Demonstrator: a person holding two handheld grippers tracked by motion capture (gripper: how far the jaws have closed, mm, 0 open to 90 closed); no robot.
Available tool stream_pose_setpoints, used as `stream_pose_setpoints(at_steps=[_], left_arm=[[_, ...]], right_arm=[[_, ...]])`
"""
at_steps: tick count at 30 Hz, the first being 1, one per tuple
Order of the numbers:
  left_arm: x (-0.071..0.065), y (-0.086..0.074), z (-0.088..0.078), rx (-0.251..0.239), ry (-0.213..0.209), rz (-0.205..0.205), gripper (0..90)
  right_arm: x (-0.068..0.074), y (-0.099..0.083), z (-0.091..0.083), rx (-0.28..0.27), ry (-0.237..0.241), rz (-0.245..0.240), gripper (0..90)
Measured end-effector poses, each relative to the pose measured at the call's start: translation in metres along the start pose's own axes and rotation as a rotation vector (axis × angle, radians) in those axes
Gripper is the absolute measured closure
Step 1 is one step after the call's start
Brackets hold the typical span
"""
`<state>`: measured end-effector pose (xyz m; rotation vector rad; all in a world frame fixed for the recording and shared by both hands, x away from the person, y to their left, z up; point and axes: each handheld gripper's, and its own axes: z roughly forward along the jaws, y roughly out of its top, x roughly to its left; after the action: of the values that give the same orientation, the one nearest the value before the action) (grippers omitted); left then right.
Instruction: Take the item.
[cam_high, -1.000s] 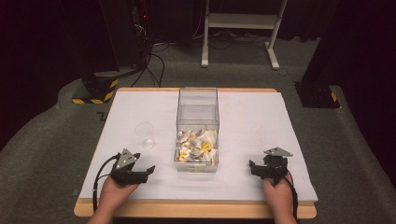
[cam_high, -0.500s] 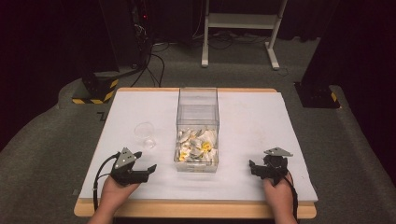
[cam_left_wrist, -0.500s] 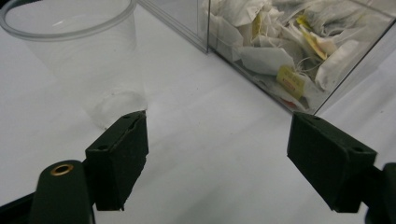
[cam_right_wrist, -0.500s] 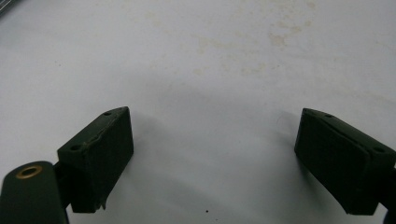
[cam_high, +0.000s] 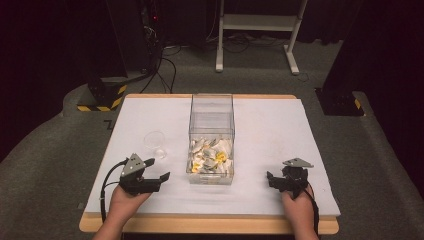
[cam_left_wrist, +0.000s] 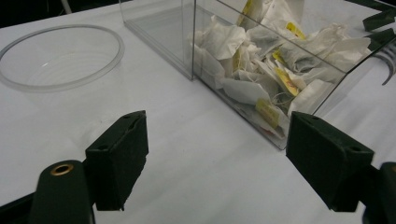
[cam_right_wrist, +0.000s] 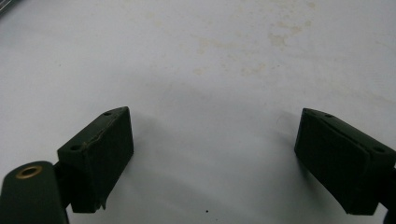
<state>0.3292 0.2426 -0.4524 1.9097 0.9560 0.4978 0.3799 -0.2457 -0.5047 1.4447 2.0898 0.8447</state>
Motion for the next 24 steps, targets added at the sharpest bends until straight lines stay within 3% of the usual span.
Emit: stream_pose_setpoints(at_steps=[24], left_arm=[[-0.015, 0.024, 0.009, -0.037, -0.071, 0.002, 21.4]], right_arm=[[0.000, 0.000, 0.000, 0.000, 0.000, 0.000, 11.4]])
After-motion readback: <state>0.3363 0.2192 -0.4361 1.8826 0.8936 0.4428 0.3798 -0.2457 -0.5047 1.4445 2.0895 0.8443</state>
